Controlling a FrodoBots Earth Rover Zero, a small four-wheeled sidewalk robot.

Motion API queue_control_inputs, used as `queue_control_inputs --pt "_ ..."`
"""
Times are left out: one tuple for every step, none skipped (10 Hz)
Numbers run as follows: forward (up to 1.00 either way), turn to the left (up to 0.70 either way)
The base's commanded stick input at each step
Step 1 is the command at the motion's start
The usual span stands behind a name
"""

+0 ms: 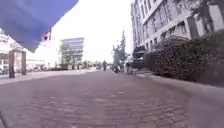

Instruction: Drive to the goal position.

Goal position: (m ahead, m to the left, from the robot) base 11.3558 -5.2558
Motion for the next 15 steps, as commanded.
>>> queue_control_inputs --pt "0.7 0.0" --pt "0.7 0.0" --pt "0.7 0.0" --pt "0.7 0.0" --pt "0.7 0.0" --pt "0.7 0.0" --pt "0.7 0.0" --pt "0.7 0.0" --pt "0.7 0.0" --pt "0.7 0.0" --pt "0.7 0.0" --pt "0.7 0.0" --pt "0.7 0.0" --pt "0.7 0.0" --pt "0.7 0.0"
